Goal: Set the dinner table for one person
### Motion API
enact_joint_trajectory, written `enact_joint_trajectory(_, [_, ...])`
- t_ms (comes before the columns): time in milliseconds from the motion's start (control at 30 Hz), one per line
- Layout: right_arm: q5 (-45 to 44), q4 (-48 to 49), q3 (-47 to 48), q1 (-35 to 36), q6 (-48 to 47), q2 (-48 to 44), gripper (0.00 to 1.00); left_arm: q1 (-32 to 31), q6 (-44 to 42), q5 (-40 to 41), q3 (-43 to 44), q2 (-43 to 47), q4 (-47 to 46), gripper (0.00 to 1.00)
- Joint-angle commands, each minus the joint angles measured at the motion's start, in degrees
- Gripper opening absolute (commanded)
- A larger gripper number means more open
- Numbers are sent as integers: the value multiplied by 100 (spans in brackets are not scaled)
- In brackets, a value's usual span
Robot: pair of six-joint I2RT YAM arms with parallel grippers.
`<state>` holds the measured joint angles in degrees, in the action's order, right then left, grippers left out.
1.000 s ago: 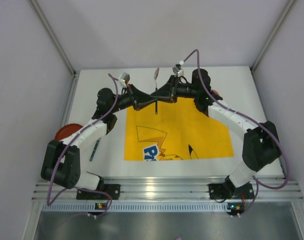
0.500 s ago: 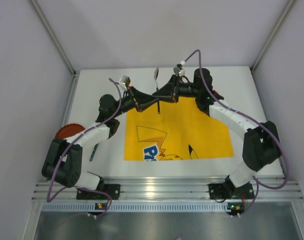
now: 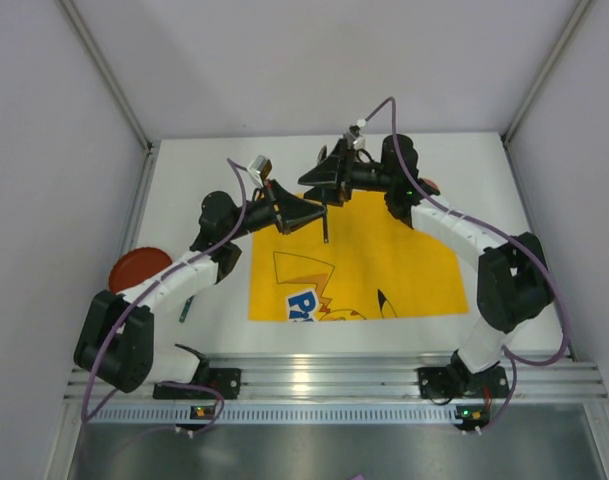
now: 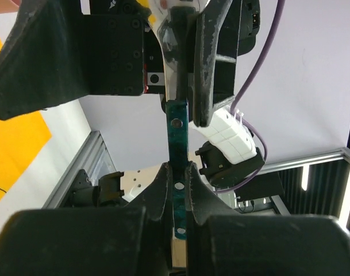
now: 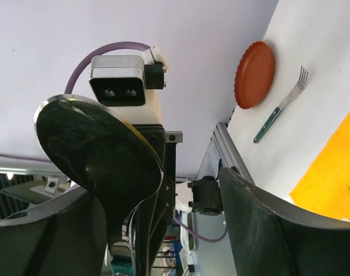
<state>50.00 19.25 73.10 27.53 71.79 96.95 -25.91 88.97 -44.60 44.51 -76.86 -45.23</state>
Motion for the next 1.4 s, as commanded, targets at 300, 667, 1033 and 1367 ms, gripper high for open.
enact_joint_trajectory(300, [-456, 150, 3, -63, -112, -149, 0, -81, -310, -444, 110, 294, -127, 0])
enact_joint_trajectory(667, [-1016, -2999, 519, -695, -2156, -536, 0, 156, -3321, 591, 1427, 400, 5211, 99])
enact_joint_trajectory(1033, [-5121, -7145, 516, -863, -5482, -914, 0, 1158, -4986, 2781, 1430, 900, 8522, 99])
enact_joint_trajectory(1367, [-5369, -6416, -744, -863, -5623, -871, 0, 1176, -4950, 2641, 1314, 954, 8338, 97])
